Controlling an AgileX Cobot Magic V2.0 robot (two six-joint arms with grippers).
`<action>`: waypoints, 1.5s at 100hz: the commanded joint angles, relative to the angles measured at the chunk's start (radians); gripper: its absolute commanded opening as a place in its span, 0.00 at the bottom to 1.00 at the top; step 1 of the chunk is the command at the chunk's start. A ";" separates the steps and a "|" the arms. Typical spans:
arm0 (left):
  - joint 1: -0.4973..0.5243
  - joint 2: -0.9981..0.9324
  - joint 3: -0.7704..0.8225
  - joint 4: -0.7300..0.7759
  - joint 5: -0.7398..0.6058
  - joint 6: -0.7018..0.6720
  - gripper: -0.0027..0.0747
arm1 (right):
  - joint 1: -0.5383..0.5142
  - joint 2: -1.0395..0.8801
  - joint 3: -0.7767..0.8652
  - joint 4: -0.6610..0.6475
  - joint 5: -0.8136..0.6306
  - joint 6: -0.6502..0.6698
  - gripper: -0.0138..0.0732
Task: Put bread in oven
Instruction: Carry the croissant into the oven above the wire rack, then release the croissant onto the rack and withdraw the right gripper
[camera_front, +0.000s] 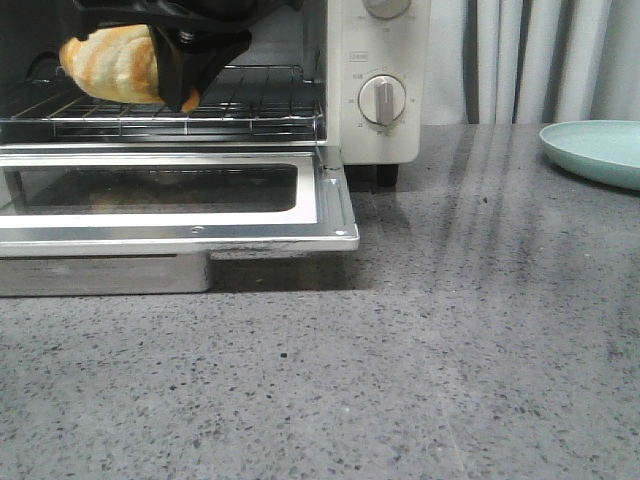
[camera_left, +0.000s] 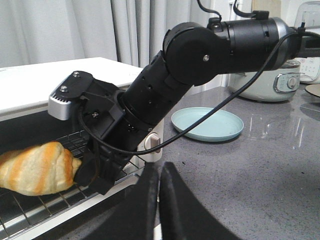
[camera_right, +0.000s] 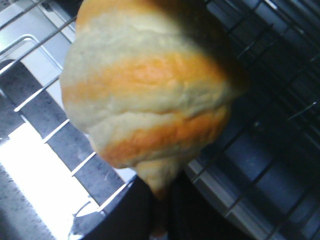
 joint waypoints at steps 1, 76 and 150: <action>-0.005 0.008 -0.028 -0.027 -0.048 -0.008 0.01 | -0.007 -0.049 -0.034 -0.126 -0.043 -0.008 0.08; -0.005 0.008 -0.028 -0.027 -0.048 -0.008 0.01 | 0.015 -0.066 -0.034 -0.285 -0.065 0.091 0.66; -0.005 0.008 -0.028 -0.015 -0.070 -0.008 0.01 | 0.103 -0.178 -0.032 -0.088 0.016 0.091 0.62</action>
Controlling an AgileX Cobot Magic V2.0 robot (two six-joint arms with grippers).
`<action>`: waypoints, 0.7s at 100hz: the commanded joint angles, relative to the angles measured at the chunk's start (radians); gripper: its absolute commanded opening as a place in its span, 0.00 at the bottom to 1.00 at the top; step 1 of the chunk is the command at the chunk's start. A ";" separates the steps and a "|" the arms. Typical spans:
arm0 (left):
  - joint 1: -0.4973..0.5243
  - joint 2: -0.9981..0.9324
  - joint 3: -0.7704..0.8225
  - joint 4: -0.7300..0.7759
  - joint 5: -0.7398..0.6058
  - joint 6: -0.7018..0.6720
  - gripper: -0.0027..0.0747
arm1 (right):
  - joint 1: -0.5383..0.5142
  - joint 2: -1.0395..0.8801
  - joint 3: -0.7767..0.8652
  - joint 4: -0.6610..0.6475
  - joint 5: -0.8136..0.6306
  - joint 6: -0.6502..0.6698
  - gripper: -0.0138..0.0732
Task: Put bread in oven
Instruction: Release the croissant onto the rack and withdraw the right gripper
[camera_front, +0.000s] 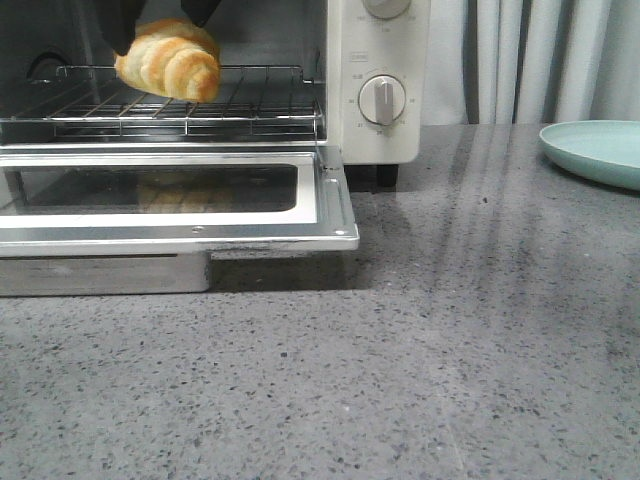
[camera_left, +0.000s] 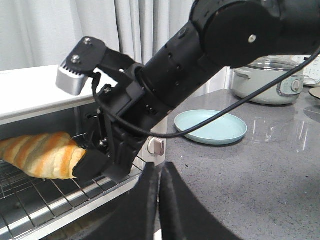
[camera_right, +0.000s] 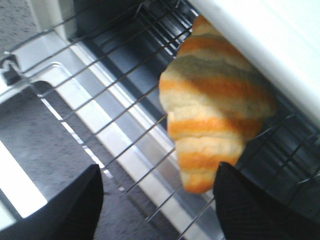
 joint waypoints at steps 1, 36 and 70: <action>-0.005 0.008 -0.028 -0.014 -0.053 -0.008 0.01 | 0.004 -0.085 -0.032 0.056 -0.019 -0.009 0.61; -0.001 -0.005 -0.026 -0.001 -0.166 -0.064 0.01 | 0.137 -0.257 -0.013 0.083 0.077 -0.026 0.08; 0.000 -0.094 0.115 -0.001 -0.392 -0.066 0.01 | 0.185 -0.910 0.606 -0.153 -0.215 0.030 0.08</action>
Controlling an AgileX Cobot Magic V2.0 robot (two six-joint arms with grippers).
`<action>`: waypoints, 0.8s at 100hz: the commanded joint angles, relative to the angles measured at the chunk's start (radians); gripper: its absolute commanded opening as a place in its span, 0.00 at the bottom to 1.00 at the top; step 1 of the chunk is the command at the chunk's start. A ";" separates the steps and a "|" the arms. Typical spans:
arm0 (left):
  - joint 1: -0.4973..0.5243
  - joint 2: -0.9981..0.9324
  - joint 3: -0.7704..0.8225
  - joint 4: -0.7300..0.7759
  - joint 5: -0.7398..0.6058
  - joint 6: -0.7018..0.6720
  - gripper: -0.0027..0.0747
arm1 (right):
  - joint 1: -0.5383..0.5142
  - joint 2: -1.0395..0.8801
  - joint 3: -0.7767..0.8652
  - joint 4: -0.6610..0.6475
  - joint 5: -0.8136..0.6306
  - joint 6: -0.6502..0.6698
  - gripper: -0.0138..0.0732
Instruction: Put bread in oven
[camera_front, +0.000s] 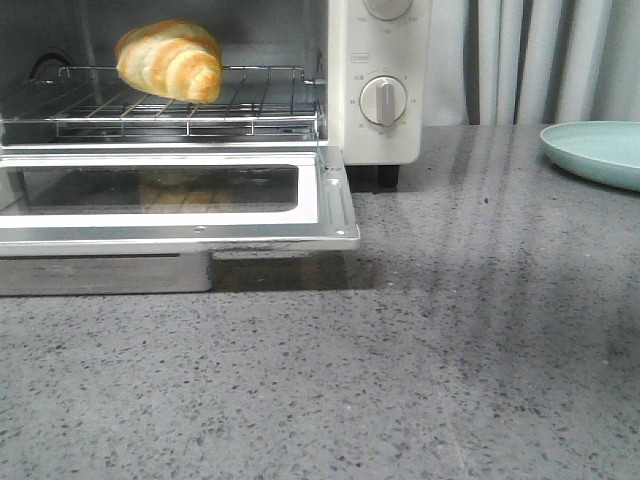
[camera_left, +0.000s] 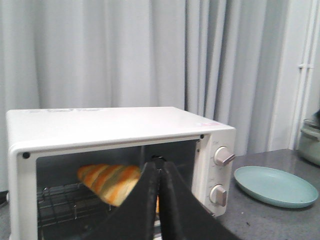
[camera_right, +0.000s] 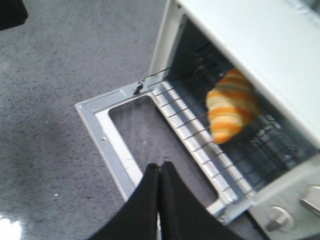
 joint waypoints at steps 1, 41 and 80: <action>0.000 0.005 0.023 -0.018 -0.083 -0.012 0.01 | -0.016 -0.210 0.157 -0.107 -0.167 0.028 0.08; 0.000 0.005 0.108 -0.153 -0.132 -0.012 0.01 | -0.120 -0.990 0.755 -0.253 -0.205 0.232 0.08; 0.000 0.005 0.110 -0.220 -0.130 -0.012 0.01 | -0.125 -1.071 0.762 -0.323 -0.155 0.232 0.08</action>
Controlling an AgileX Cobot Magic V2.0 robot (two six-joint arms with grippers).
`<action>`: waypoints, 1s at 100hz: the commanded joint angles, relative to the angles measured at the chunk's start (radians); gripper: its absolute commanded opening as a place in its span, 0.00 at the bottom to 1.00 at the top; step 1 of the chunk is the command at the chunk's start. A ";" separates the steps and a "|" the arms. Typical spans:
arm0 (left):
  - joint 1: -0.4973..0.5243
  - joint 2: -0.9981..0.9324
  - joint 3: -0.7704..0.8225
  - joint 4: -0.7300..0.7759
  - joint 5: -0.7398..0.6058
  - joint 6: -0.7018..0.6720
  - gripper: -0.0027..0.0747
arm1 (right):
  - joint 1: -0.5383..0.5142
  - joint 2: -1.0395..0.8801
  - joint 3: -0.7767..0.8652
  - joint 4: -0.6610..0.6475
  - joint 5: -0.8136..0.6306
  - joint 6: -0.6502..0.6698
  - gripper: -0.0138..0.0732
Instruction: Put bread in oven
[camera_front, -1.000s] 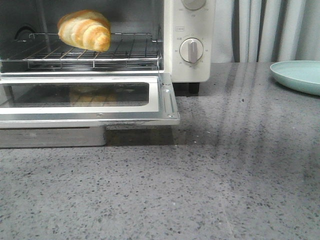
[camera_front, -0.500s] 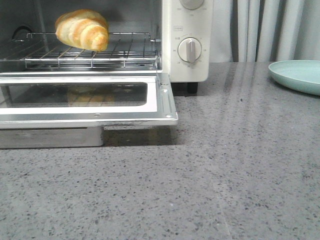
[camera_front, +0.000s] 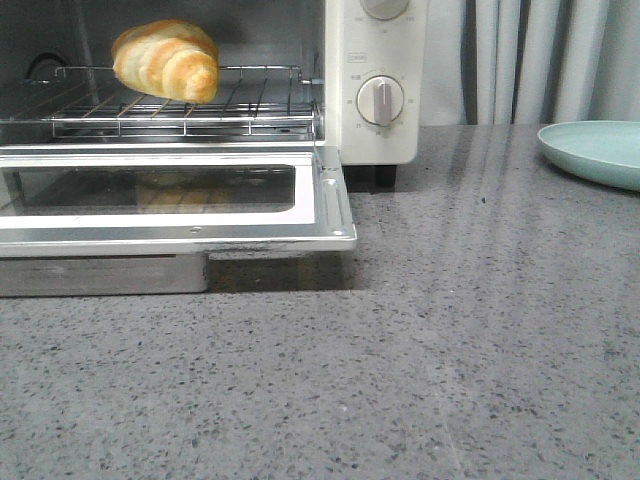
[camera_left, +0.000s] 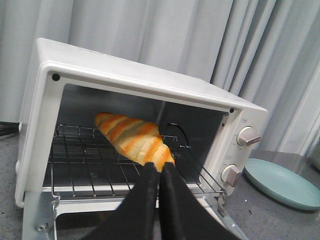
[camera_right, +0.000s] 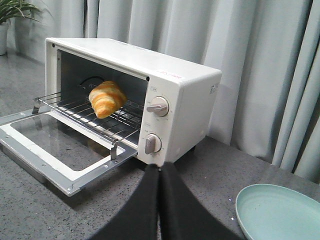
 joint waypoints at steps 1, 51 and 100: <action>0.000 0.007 -0.026 -0.024 -0.030 -0.010 0.01 | -0.007 0.014 -0.021 -0.031 -0.060 0.002 0.08; 0.002 0.007 -0.016 -0.024 -0.030 -0.010 0.01 | -0.007 0.014 -0.021 -0.031 -0.060 0.002 0.08; 0.250 -0.140 0.223 0.936 -0.058 -0.644 0.01 | -0.007 0.014 -0.021 -0.031 -0.060 0.002 0.08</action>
